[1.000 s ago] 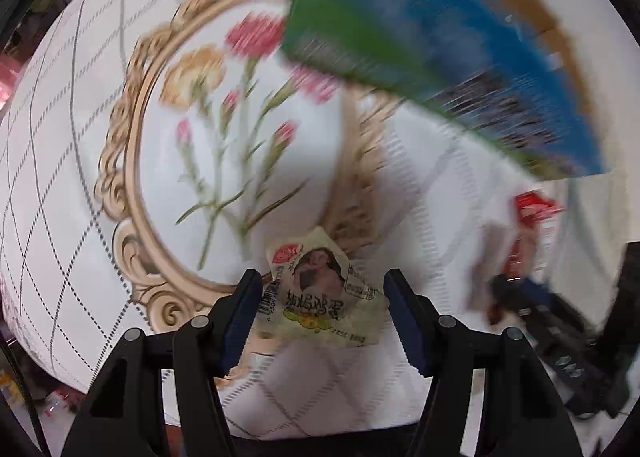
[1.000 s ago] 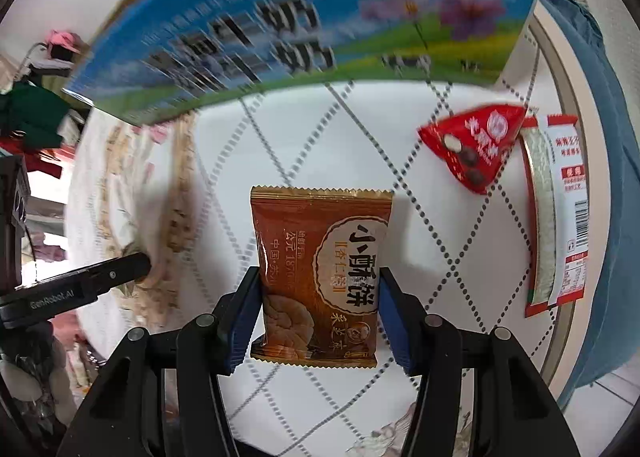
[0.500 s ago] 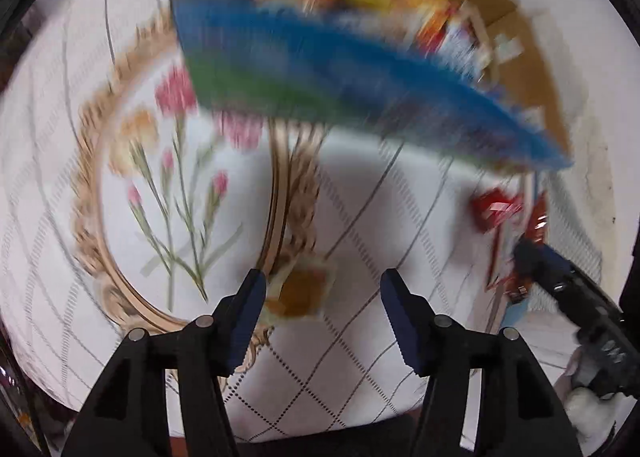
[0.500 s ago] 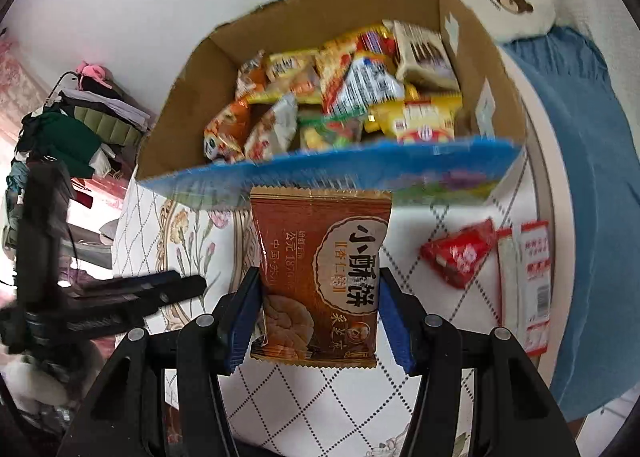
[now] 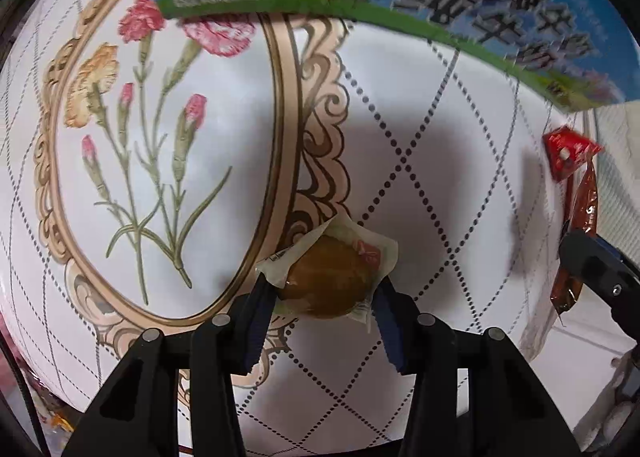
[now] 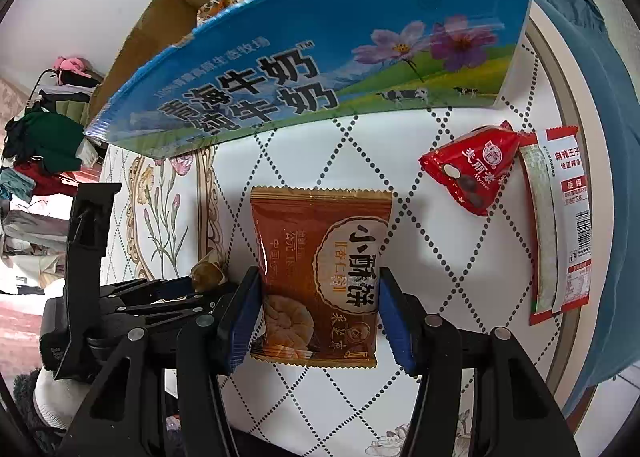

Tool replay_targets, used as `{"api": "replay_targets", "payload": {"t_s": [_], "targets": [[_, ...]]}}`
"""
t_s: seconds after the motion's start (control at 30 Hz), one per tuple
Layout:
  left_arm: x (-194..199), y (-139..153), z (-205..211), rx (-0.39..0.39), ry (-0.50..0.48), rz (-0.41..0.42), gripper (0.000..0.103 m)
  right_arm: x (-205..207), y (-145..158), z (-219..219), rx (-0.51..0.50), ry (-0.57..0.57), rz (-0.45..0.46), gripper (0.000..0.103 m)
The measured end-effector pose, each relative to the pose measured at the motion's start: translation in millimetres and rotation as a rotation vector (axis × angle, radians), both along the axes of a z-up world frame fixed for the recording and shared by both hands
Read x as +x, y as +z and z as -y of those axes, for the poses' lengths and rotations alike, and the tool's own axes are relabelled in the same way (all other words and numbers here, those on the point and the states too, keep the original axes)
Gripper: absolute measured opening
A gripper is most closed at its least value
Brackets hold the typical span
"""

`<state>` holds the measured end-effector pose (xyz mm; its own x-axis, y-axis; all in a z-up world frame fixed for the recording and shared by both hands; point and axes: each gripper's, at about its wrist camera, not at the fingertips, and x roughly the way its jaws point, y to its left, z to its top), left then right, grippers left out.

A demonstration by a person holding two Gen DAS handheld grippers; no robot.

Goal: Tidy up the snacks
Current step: 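Carry both packs into the box and open both tools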

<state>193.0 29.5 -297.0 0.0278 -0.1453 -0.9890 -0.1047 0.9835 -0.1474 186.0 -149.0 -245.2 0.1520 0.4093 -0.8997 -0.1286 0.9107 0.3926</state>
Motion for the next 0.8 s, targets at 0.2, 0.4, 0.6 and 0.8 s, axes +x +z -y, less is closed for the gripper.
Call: {"api": "replay_targets", "payload": {"t_s": [0.2, 0.4, 0.6, 0.8], "targets": [[-1.1, 70.6, 5.1, -0.08, 0.005, 0.13, 0.044, 0.8, 35.4, 0.7, 0.034, 0.004, 0.073, 0.059], [40.8, 160.9, 10.5, -0.169, 0.004, 0.3, 0.045, 19.9, 103.8, 7.1, 0.1, -0.001, 0.203, 0.059], [126.0, 182.9, -5.4, -0.109, -0.003, 0.318, 0.045, 81.8, 136.6, 3.5, 0.078, -0.012, 0.298, 0.059], [194.0, 162.3, -9.7, -0.027, -0.008, 0.239, 0.045, 155.5, 119.2, -13.5, 0.0, 0.002, 0.272, 0.059]]}}
